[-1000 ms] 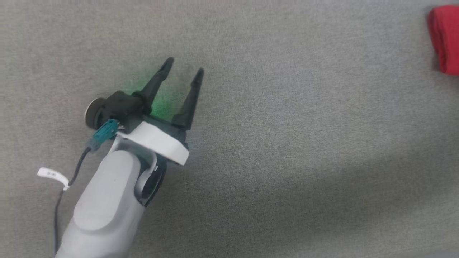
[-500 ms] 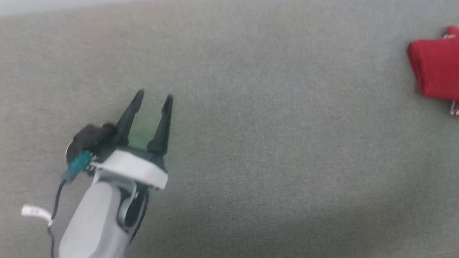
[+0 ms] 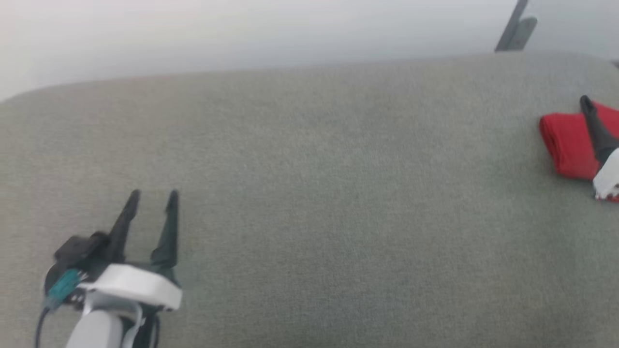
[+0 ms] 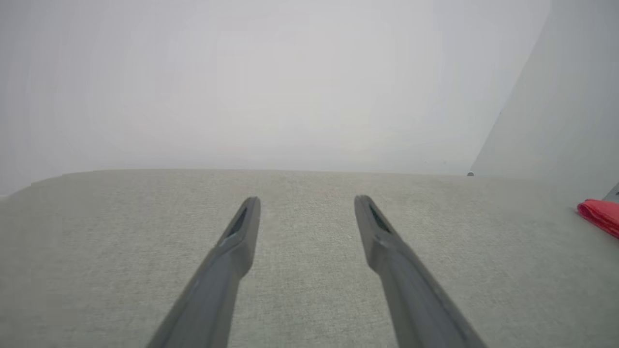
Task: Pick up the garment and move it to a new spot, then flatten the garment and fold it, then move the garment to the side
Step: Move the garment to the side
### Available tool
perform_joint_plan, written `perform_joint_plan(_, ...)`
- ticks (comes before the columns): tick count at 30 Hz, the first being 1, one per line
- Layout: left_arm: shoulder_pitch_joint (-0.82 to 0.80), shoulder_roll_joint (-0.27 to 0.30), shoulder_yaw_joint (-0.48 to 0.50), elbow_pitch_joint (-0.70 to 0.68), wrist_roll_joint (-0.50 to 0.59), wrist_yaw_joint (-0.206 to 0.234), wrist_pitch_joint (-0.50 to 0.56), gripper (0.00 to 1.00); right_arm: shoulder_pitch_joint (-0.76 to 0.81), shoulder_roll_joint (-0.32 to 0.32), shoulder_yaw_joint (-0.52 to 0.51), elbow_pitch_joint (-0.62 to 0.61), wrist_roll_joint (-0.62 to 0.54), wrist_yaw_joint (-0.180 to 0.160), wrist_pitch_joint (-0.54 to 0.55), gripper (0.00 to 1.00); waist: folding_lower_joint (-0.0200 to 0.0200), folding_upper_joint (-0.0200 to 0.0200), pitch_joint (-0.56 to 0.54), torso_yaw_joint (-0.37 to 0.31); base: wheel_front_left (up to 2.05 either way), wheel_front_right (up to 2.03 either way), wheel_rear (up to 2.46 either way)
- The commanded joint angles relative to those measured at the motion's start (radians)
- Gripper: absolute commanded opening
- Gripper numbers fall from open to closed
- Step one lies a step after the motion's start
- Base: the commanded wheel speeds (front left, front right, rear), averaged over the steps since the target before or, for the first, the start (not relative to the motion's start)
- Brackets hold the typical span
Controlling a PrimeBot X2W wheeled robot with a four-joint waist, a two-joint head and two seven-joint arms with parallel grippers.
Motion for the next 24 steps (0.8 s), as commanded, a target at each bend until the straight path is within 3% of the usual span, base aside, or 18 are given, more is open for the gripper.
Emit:
perform_joint_plan(1,0.028,0.006,0.024,-0.009,0.007,0.0,-0.002,1.0,0.065,0.02,-0.043,-0.033,-0.04,-0.002,-0.004,1.0,0.0,0.0,-0.037,0.02,0.0,0.0,0.0)
perform_joint_plan(13,0.213,-0.009,0.14,-0.074,0.022,-0.003,-0.002,1.0,0.473,0.189,-0.446,-0.348,-0.361,-0.002,-0.004,1.0,0.0,0.0,-0.123,0.046,0.0,0.0,0.0)
perform_joint_plan(24,0.28,-0.028,0.18,-0.112,0.028,-0.004,-0.002,1.0,0.69,0.328,-0.603,-0.526,-0.483,-0.002,-0.005,1.0,0.0,0.0,-0.147,0.067,0.0,0.0,0.0)
